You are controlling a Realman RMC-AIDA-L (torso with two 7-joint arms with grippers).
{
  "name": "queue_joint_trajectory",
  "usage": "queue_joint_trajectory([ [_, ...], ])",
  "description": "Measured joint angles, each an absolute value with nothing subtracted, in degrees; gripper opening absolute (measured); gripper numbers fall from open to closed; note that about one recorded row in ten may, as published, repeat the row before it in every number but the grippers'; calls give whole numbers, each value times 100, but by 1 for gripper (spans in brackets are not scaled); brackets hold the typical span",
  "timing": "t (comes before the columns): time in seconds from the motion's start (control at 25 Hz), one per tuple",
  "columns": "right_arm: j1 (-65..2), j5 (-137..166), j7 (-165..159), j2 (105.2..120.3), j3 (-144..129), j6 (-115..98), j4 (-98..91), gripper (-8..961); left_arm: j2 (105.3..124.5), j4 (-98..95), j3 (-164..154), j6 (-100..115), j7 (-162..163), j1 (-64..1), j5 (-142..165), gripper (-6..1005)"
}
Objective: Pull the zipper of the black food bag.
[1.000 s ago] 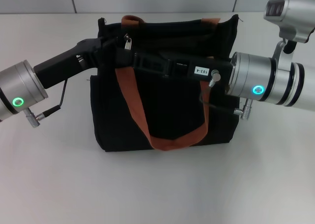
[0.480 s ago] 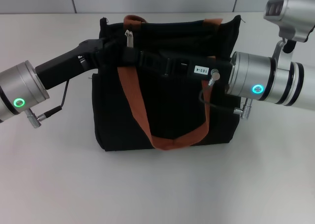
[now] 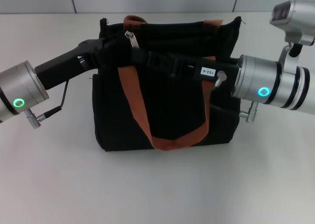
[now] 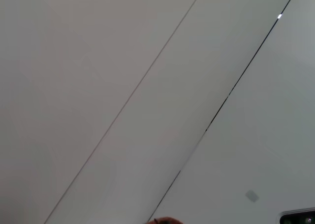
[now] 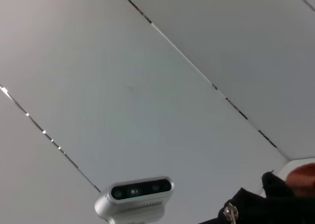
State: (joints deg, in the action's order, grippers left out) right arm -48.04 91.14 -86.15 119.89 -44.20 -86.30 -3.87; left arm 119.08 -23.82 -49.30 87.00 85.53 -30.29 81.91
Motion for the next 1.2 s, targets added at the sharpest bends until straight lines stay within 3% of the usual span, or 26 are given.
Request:
queue_joint_trajectory([
  [1.2,-4668,9185,-10008,11963,-4781,-8407,-1265,-2,11914,-2291,-4872,8747,7072,-2895,8132,32],
])
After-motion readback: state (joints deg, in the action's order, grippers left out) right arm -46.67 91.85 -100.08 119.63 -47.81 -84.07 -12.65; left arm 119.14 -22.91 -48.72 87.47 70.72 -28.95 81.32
